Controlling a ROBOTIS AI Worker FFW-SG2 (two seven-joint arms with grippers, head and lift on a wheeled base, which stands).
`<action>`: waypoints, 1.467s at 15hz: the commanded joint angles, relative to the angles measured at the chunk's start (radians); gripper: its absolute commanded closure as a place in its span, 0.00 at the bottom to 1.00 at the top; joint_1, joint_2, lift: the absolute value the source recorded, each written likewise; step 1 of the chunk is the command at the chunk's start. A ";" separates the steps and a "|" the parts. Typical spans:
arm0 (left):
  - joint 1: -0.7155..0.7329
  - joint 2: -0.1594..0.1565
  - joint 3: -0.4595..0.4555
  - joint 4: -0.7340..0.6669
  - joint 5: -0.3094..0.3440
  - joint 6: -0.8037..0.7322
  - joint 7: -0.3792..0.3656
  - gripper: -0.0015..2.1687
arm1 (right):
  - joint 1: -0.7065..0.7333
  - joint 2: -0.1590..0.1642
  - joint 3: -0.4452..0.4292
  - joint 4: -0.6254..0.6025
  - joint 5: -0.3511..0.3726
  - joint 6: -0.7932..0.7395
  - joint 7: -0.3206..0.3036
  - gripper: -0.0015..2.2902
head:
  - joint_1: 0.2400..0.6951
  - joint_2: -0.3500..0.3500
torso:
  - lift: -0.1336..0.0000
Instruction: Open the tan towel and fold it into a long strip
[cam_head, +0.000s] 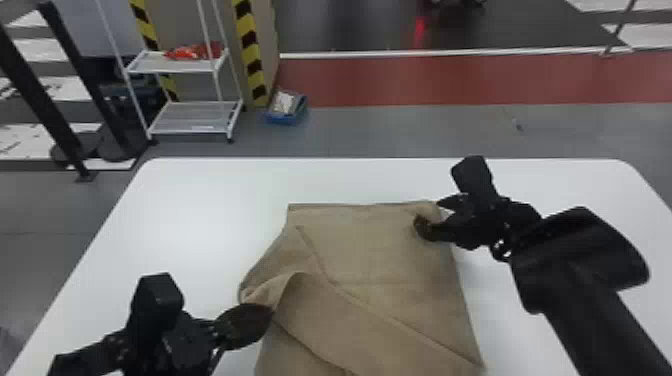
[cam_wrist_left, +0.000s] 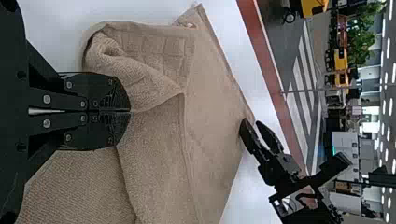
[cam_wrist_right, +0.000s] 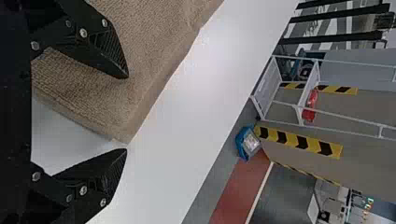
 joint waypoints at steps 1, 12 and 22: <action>-0.012 -0.007 -0.009 0.013 0.003 -0.001 0.000 0.80 | -0.005 0.000 -0.004 0.017 -0.009 0.009 0.003 0.28 | 1.00 0.58 | 0.10; -0.046 -0.007 0.046 -0.008 0.020 -0.007 0.018 0.80 | 0.193 -0.008 -0.295 -0.387 -0.131 0.095 -0.026 0.66 | 1.00 0.49 | 0.10; -0.138 -0.007 0.179 0.009 0.081 0.046 0.086 0.80 | 0.785 0.102 -0.923 -0.867 -0.581 0.022 -0.023 0.66 | 1.00 0.14 | 0.10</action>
